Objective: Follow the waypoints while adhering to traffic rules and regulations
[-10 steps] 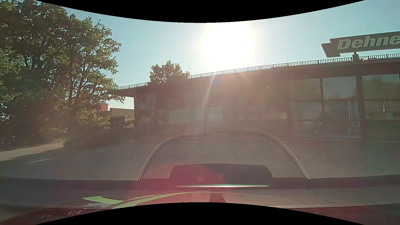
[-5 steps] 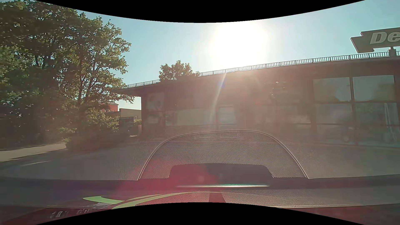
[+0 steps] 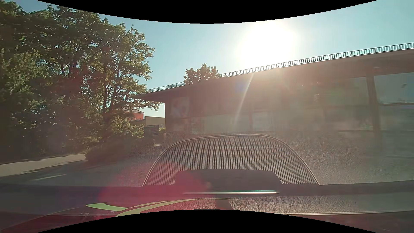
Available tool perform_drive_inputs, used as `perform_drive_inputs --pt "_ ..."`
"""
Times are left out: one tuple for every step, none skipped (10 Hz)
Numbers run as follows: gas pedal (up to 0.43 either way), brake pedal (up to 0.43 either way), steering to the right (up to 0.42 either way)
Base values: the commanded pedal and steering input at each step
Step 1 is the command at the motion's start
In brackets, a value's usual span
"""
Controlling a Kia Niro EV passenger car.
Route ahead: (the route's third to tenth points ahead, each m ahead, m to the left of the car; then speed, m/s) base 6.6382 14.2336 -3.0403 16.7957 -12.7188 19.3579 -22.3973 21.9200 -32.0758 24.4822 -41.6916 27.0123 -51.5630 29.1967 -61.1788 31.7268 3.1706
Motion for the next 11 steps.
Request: perform_drive_inputs --pt "0.240 0.000 -0.459" --pt "0.240 0.000 -0.469" --pt "0.240 0.000 -0.484" --pt "0.240 0.000 -0.508" --pt "0.228 0.000 -0.526" --pt "0.228 0.000 -0.537" --pt "0.220 0.000 -0.545" --pt "0.197 0.000 -0.548" --pt "0.157 0.000 -0.548" --pt "0.047 0.000 -0.543" --pt "0.000 0.000 -0.530"
